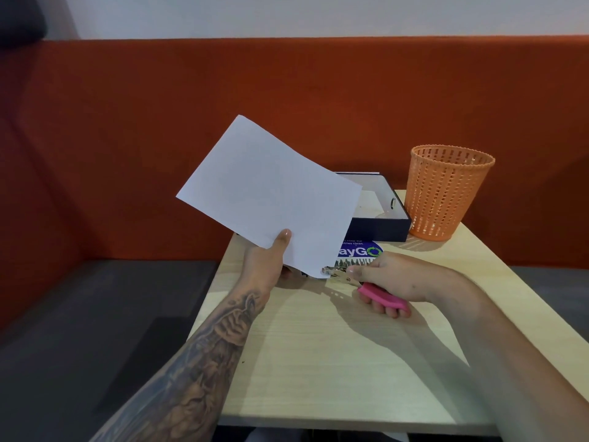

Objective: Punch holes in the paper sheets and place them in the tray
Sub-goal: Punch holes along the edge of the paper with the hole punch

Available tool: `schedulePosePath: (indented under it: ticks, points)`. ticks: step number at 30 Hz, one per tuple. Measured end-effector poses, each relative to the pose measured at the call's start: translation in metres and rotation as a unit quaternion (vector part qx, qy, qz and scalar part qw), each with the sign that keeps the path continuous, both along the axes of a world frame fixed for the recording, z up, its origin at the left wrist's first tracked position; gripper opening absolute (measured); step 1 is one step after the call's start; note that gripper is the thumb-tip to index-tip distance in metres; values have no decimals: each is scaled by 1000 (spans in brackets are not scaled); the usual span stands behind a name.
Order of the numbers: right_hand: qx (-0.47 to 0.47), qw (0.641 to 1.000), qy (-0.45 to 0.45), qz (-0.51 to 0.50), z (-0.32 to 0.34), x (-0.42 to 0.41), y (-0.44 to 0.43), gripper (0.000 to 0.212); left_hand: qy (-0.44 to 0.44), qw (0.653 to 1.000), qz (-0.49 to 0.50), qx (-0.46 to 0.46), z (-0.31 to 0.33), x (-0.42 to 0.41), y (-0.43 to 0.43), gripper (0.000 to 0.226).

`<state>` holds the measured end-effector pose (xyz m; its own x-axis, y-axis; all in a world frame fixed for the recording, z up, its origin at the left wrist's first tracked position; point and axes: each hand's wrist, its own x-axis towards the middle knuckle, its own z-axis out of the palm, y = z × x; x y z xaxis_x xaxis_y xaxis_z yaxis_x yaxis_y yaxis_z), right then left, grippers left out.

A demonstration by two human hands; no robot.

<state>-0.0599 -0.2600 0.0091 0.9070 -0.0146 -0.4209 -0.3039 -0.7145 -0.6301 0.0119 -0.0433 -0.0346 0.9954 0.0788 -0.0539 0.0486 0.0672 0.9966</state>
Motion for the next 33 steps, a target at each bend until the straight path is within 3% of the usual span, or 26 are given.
schedulePosePath:
  ticks: [17,33]
  points:
    - [-30,999,32,15,6,7,2,59,-6,1000,-14,0,0,1,-1,14]
    - [-74,996,25,32,3,9,4,61,12,1000,-23,14,-3,4,0,24]
